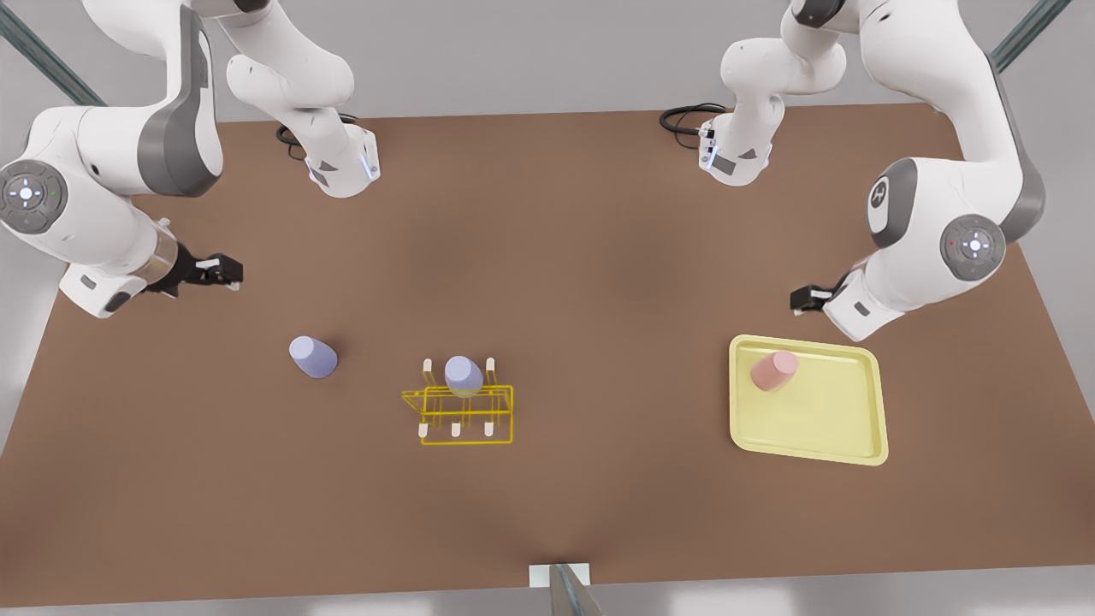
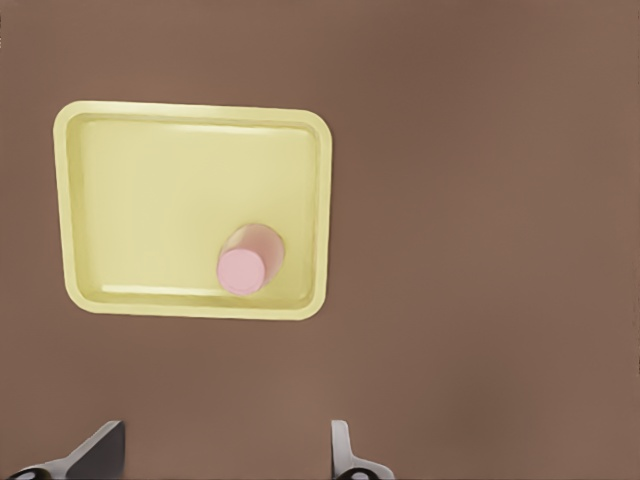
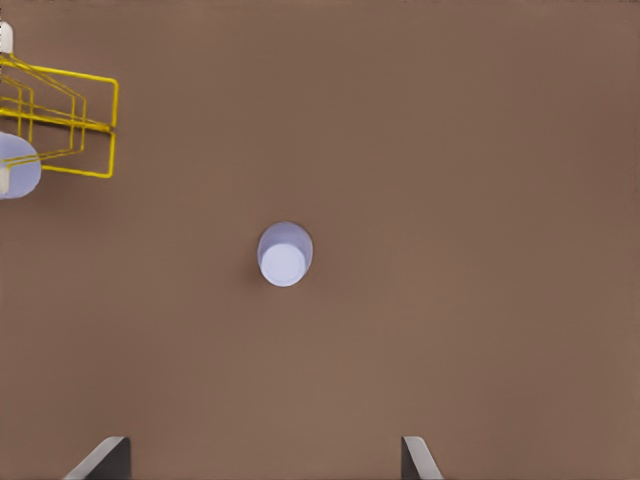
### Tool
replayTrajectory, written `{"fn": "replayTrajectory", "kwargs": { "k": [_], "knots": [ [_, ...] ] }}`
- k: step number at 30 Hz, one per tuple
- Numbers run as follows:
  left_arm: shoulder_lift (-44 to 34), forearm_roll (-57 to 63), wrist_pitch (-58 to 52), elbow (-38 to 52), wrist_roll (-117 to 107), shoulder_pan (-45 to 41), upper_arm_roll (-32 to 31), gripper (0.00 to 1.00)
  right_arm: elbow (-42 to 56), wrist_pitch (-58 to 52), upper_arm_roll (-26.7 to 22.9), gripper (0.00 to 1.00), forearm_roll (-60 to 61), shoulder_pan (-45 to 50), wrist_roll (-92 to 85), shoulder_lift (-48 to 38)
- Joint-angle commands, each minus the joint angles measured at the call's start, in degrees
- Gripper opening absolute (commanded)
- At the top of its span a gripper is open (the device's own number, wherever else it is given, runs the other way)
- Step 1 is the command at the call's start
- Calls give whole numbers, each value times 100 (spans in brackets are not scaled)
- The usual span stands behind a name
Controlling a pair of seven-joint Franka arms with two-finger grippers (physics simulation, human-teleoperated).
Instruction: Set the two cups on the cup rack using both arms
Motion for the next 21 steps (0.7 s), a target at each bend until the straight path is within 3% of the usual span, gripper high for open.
{"fn": "replayTrajectory", "kwargs": {
  "k": [1, 5, 6, 8, 10, 12, 21],
  "knots": [
    [-14, -9, 357, 16, -145, 2, -4, 100, 2, 207, 2, 100, 8, 16, -239, 2],
    [74, -9, 514, -168, -189, 20, 48, 100, -6, 864, 72, 100, -272, 296, -143, 642],
    [311, -27, 1525, -547, -180, 20, 347, 100, -156, 1665, 72, 99, -369, 447, 94, 1039],
    [742, -9, 2483, -757, -180, -15, 347, 100, -270, 2650, 72, 99, -343, 420, 191, 1593],
    [839, -9, 2984, -942, 30, -51, 339, 100, -840, 3502, 72, 99, -352, 412, 605, 1593],
    [856, -18, 3951, -1636, 101, -51, 347, 100, -2150, 4865, 63, 100, -308, 280, 605, 1127],
    [892, -18, 4470, -2630, 101, 11, 426, 100, -3759, 5525, 46, 100, 26, -230, 1150, 697]
  ]
}}
